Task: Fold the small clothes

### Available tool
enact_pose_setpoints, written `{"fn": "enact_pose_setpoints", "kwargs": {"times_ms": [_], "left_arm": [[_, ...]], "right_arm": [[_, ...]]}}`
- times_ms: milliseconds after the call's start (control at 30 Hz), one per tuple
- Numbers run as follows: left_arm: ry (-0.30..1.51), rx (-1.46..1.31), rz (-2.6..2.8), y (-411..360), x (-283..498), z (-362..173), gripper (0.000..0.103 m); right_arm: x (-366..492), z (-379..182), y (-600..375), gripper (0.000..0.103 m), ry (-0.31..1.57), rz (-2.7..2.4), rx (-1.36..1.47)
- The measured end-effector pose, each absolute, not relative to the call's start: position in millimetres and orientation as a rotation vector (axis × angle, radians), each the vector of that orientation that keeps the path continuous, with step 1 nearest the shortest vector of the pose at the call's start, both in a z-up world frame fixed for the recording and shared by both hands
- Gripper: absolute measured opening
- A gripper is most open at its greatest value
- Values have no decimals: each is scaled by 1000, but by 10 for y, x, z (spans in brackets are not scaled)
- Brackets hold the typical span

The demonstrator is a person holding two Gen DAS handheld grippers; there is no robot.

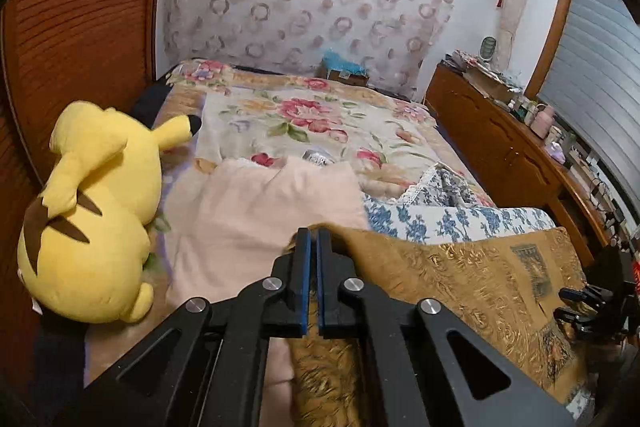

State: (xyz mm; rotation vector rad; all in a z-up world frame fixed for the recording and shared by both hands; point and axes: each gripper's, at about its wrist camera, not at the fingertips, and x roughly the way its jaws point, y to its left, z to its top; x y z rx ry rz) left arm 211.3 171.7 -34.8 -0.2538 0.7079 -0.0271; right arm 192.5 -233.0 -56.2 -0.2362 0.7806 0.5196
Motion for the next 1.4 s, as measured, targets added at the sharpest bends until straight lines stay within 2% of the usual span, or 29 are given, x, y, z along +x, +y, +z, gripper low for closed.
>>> {"fn": "enact_pose_setpoints", "kwargs": {"times_ms": [267,367,433,567,633,700,1067,1400], "left_arm": [[709,-190,-36,1624,1808,-343,4],[705,-165,-45,1559,1651,-351,23],[708,-158,-73,1502,1560,-369,39],[734,-134,-106,1340,1381,-437,51],[739,-121,-121,1256,1281,-472,63],[751,-104,-131,1164,1170,-520,69],[817,-82,-87,995,644,-825,70],[867,-129,-73,1039,470,-1027,70]], "right_arm": [[1912,-546,-2373,53,780,515,-226],[1812,-463,-2501,53,757,498,-198],[1715,-382,-2636,53,735,473,-188],[1532,-234,-3006,53,700,395,-173],[1440,-187,-3193,53,692,355,-160],[1341,-169,-3330,53,690,314,-162],[883,-353,-3464,53,704,283,-129],[938,-540,-3245,53,734,333,-155]]}}
